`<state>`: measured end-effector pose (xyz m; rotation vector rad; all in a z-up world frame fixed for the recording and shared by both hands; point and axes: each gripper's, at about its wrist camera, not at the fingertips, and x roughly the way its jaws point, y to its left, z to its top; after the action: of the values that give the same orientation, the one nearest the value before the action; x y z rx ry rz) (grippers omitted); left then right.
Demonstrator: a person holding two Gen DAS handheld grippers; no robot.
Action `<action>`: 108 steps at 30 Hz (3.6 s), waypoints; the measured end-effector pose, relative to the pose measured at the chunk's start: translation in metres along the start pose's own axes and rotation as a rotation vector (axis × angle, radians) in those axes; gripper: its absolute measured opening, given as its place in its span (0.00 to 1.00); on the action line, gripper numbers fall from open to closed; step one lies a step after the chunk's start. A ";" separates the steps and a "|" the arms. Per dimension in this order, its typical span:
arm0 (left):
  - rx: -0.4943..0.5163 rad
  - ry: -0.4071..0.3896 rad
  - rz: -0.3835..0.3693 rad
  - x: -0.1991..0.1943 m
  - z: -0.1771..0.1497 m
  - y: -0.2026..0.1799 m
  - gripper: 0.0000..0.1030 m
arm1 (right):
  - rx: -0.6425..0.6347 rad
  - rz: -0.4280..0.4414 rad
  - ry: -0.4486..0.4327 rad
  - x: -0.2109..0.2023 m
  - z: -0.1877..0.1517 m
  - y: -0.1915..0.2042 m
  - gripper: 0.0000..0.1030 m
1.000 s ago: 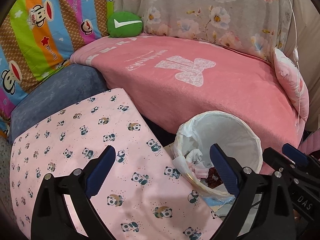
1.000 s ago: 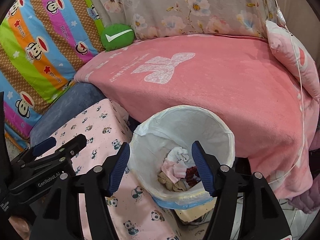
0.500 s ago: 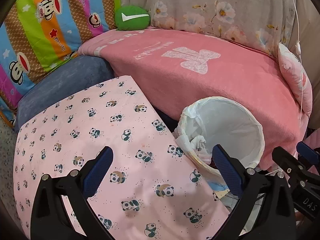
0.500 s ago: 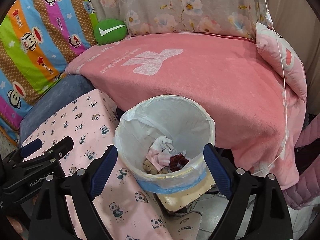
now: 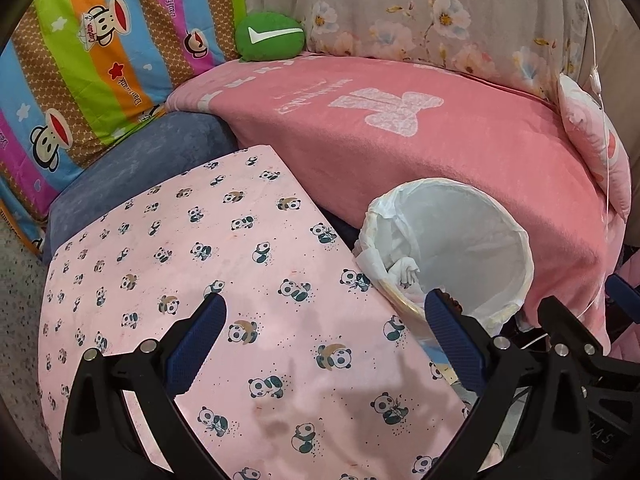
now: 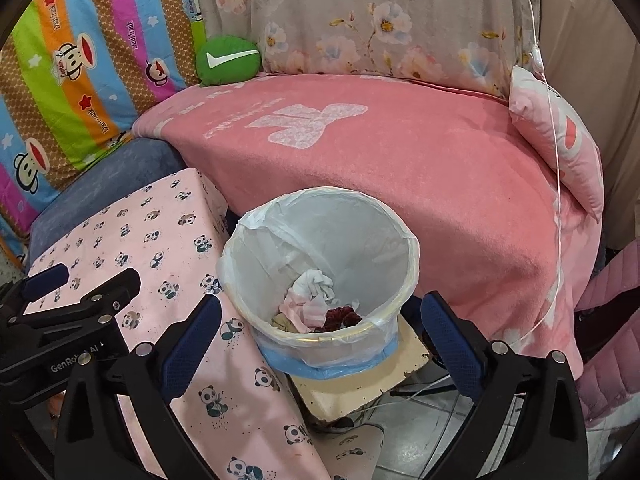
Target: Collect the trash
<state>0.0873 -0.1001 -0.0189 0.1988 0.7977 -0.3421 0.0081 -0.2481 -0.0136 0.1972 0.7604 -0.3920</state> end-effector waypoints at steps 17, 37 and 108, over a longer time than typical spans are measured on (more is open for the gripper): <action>-0.006 -0.001 0.018 -0.004 -0.007 -0.005 0.93 | 0.010 -0.022 0.007 -0.002 -0.011 -0.011 0.96; -0.024 0.019 0.033 -0.001 -0.013 -0.010 0.93 | 0.008 -0.022 0.023 0.002 -0.020 -0.015 0.96; -0.004 0.034 0.028 0.004 -0.021 -0.021 0.93 | 0.015 -0.031 0.037 0.009 -0.023 -0.027 0.96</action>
<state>0.0678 -0.1141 -0.0375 0.2121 0.8283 -0.3116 -0.0117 -0.2680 -0.0370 0.2068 0.7978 -0.4248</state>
